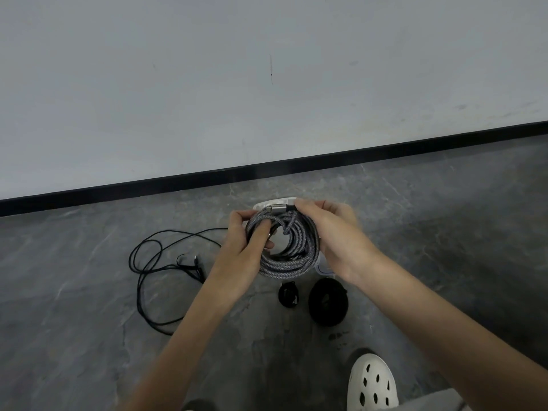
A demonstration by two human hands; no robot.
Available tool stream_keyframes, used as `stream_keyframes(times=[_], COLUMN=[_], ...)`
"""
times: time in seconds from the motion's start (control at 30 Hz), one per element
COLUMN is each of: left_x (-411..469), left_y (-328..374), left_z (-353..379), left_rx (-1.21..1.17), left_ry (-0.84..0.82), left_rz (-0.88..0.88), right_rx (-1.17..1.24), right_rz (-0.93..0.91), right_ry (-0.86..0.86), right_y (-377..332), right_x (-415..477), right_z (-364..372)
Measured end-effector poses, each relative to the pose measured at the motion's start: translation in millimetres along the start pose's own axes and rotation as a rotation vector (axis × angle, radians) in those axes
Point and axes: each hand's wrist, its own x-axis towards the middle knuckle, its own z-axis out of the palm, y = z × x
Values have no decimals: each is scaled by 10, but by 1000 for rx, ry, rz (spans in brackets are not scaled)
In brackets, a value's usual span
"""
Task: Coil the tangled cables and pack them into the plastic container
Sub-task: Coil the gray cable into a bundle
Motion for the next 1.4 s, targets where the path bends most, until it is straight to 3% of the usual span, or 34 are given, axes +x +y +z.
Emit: stream_keyframes(times=[0.37,0.6,0.93,1.07,1.2,1.4], left_x=[-26,-49,-85,-72,-25,-8], left_y=[12,68,58,48,72,53], left_z=[-13,-6,59,120,131,42], left_rx=[229,61,58,15,-230,-217], left_ry=[-28,-82,-132,-83,27,48], left_rz=[70,-92,-125,-142,-172,-185], right_rx=[-70,88,173,120,88,-41], right_rz=[2,87,299,292,275,132], right_ry=[-70,-87,-205,-224,-292,-349], right_y=[-22,0,-49,-55,-6,37], right_x=[12,22,89,72,16,-31], right_z=[-58,-51,-88,-73,-4,42])
